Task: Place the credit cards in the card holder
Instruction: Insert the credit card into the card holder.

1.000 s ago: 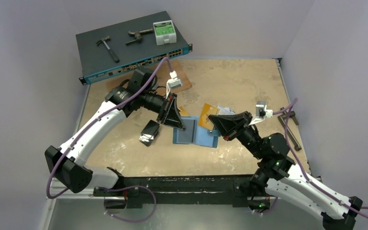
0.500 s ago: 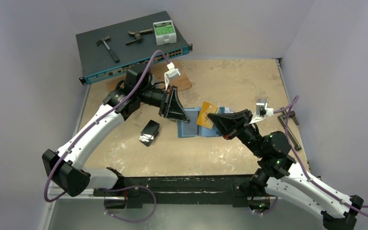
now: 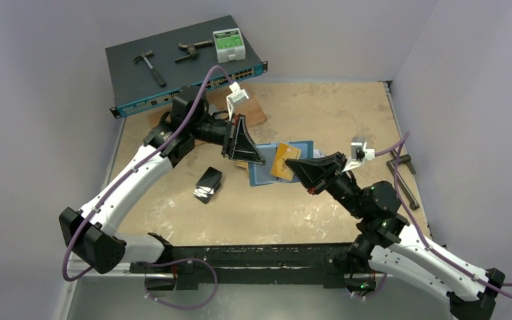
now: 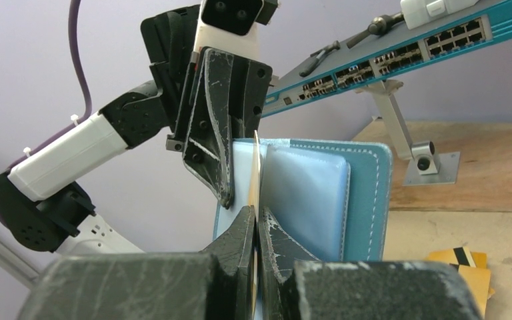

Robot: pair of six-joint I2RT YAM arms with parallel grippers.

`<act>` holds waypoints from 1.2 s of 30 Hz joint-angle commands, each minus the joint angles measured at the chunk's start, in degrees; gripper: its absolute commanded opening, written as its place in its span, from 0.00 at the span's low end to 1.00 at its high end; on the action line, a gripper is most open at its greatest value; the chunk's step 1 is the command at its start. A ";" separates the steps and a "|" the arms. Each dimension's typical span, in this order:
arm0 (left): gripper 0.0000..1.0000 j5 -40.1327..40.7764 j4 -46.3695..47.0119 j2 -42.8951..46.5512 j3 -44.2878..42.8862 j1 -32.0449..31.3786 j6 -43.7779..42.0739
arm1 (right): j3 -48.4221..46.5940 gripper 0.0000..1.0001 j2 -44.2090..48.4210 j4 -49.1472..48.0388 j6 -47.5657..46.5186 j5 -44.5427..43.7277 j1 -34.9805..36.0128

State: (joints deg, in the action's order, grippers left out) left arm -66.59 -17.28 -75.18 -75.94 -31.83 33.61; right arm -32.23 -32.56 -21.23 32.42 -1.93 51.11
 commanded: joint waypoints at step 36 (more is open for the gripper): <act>0.00 -3.97 -6.43 4.26 -4.82 -1.65 -8.66 | -0.30 0.00 -3.98 8.67 -0.58 3.75 0.12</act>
State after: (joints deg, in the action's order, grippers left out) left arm -65.06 -24.77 -74.06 -77.08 -31.70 25.61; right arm -32.86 -34.28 -16.97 33.36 2.17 51.37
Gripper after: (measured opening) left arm 0.075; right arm 0.004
